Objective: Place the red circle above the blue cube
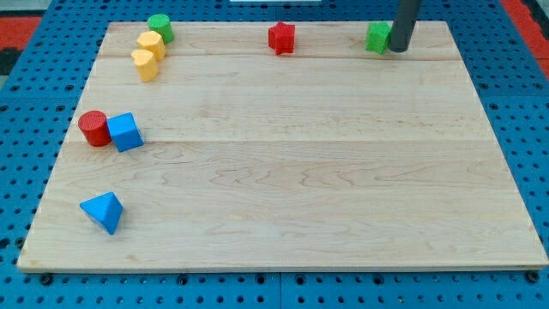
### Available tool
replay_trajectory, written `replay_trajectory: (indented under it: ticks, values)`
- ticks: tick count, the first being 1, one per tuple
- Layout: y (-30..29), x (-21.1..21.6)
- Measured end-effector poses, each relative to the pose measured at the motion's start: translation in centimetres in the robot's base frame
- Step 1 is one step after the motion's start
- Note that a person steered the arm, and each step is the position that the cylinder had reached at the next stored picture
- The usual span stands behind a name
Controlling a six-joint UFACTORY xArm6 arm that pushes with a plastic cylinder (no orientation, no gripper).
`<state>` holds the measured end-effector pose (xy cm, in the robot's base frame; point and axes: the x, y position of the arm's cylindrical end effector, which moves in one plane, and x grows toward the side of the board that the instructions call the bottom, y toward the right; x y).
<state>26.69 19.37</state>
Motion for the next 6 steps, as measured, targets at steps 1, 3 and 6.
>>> replay_trajectory:
  ticks: [1, 3, 6]
  values:
    - [-2.8, 8.1]
    - [-22.4, 18.2]
    - [-49.8, 20.8]
